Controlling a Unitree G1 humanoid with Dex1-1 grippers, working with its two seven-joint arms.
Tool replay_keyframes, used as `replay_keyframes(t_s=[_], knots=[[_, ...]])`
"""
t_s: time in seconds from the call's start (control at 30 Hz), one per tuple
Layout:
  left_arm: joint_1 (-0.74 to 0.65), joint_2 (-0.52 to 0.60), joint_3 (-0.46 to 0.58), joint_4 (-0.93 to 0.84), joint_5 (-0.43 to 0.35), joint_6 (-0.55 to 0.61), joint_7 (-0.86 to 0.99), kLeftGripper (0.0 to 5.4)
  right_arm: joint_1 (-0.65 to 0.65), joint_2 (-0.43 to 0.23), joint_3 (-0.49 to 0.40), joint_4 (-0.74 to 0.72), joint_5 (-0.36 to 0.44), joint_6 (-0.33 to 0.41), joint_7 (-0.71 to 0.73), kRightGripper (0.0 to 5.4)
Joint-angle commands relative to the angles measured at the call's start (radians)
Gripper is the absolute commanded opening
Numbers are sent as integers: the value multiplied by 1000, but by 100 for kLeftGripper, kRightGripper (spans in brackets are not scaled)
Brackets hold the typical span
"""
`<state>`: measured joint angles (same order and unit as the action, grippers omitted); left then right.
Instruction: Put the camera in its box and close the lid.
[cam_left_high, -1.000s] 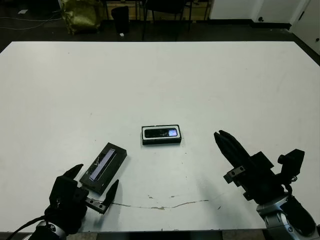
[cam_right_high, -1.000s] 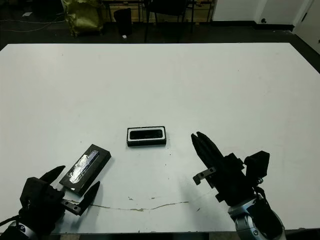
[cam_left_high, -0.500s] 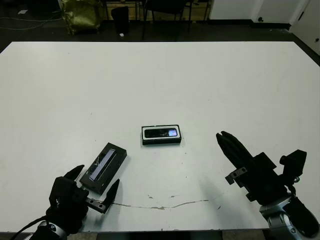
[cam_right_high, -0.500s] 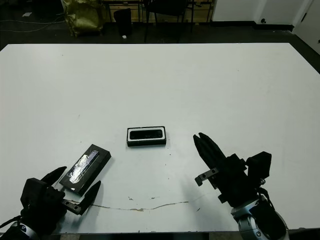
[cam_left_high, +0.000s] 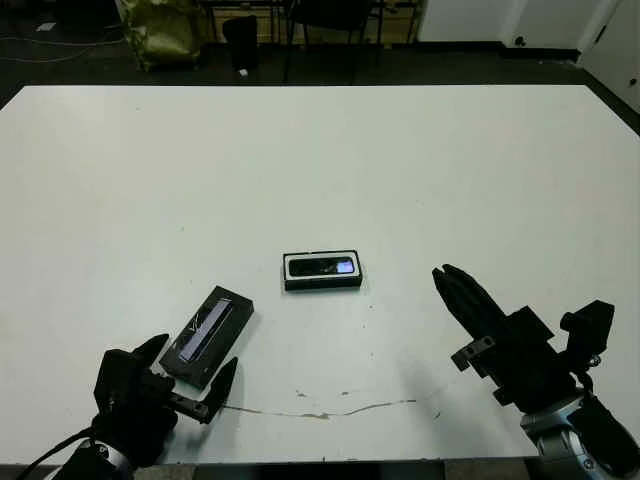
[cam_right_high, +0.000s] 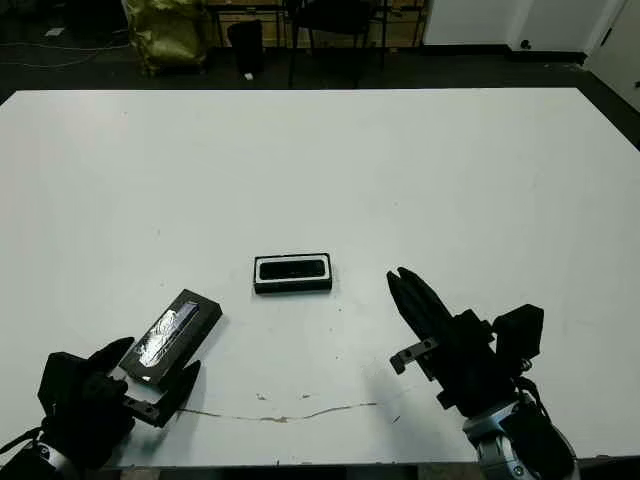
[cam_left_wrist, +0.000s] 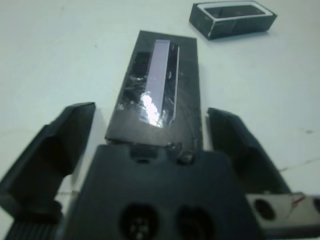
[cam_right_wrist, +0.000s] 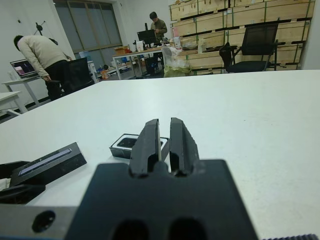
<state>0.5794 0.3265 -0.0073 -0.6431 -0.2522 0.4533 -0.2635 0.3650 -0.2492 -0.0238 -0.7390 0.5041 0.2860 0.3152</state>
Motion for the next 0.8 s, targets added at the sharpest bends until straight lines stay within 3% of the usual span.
replay_keyframes(t_s=[0.03, 0.2, 0.27, 0.43, 0.73, 0.8], knots=[[24, 84, -9, -23, 49, 59, -31, 380, 11, -3, 1, 1, 2, 11, -5, 0], [19, 178, -4, -114, 108, 143, -49, 264, 17, -2, 10, -3, -8, 9, -6, 0], [13, 201, 3, -110, 119, 125, -71, 237, 21, -1, 13, 0, -16, 3, -6, 0], [8, 213, 16, -70, 123, 50, -127, 234, 23, 9, 13, 23, 2, -16, 11, 0], [8, 167, 28, -72, 108, 50, -122, 234, 25, 4, 8, 18, 0, -5, 2, 0], [5, 145, 57, -78, 70, 52, -126, 234, 24, 0, 8, 29, -9, -12, 8, 0]])
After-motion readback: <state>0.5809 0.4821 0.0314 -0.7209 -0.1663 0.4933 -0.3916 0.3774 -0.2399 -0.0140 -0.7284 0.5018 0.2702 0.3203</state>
